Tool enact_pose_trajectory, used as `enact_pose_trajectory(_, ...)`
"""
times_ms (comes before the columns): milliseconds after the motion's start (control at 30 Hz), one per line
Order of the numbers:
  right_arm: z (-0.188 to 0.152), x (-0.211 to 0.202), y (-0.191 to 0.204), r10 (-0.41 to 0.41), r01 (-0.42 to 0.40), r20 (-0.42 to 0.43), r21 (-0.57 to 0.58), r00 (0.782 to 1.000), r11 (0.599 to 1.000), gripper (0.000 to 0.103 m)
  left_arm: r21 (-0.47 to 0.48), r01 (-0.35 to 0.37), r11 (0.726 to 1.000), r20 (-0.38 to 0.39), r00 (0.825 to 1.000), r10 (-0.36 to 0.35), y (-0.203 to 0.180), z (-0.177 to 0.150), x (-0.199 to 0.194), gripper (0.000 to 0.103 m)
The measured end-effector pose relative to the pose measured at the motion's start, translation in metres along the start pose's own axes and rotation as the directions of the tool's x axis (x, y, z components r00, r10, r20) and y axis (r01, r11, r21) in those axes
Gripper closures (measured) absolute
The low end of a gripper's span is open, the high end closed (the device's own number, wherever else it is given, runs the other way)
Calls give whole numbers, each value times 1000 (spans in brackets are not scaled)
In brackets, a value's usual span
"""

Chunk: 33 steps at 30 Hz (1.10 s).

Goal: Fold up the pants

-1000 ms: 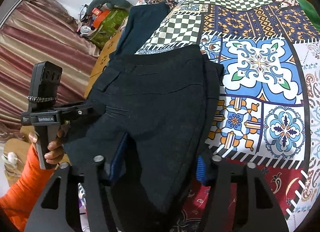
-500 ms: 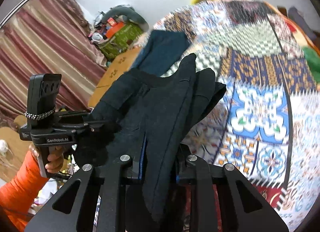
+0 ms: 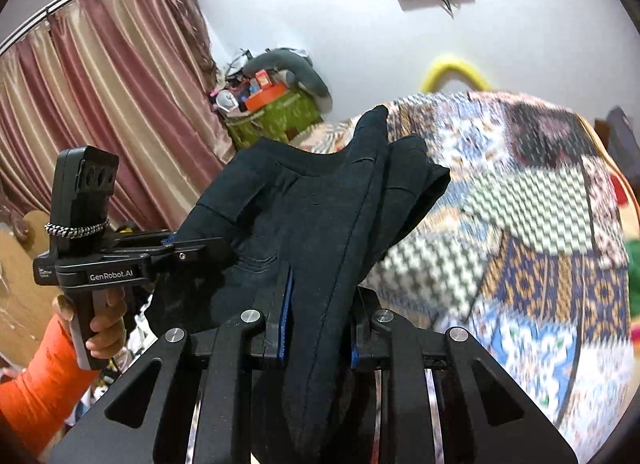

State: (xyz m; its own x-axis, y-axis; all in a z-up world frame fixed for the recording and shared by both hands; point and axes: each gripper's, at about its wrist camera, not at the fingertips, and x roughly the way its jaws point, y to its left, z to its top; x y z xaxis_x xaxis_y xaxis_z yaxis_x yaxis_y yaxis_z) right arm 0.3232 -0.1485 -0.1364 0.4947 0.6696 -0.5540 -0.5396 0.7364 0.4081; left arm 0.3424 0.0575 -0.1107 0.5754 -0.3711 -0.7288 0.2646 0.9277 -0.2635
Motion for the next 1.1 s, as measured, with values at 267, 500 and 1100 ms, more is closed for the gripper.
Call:
enact_pose_trajectory(267,41,59,-5,-3,4,31,-30,1000,1000,84,-33,-36,999,78,996,38,57,46,17,76)
enact_pose_trajectory(500,54,128,-18,-37,37,4,-33,999,999,84,-67,-101,993,63,992,105,105,67,74,77)
enact_pose_trajectory(1100,29,254,-86,-169,197,-250,91,953,976,75,-155,-279,948,-118,958,263,205,52,234,64)
